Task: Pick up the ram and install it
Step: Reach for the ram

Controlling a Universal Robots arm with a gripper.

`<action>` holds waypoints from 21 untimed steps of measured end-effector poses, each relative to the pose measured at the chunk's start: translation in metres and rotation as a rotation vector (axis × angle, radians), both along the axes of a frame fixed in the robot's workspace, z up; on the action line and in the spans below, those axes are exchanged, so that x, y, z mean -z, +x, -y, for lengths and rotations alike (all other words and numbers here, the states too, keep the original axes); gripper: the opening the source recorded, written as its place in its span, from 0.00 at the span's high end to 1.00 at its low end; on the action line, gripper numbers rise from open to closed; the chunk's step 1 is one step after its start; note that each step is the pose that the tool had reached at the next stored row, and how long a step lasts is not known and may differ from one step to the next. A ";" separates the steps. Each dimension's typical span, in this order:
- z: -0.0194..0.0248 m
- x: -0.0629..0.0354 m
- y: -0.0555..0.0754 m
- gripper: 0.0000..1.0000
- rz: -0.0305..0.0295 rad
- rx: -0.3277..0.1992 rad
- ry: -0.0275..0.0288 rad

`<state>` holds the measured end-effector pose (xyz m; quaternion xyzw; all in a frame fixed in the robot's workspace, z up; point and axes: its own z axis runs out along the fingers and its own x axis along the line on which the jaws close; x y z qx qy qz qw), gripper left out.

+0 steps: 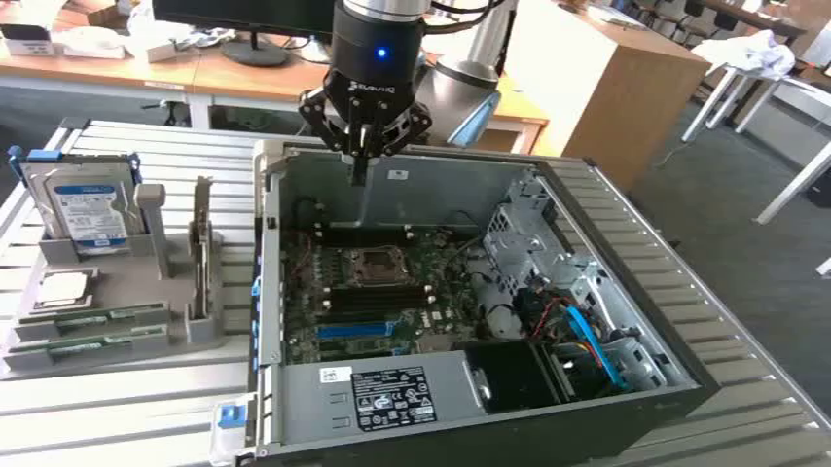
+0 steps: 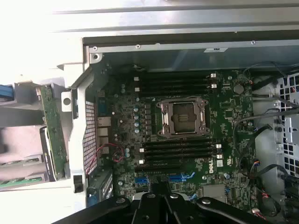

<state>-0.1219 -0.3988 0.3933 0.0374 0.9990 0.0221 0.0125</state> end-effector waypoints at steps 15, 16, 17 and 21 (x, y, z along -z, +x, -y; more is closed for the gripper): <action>0.0000 0.0001 -0.007 0.90 0.0000 0.000 -0.0001; 0.0000 0.0001 -0.008 0.90 0.0000 0.000 0.0000; 0.0000 0.0002 -0.009 0.90 0.0000 0.000 0.0000; 0.0000 0.0002 -0.015 0.90 -0.0001 0.000 0.0000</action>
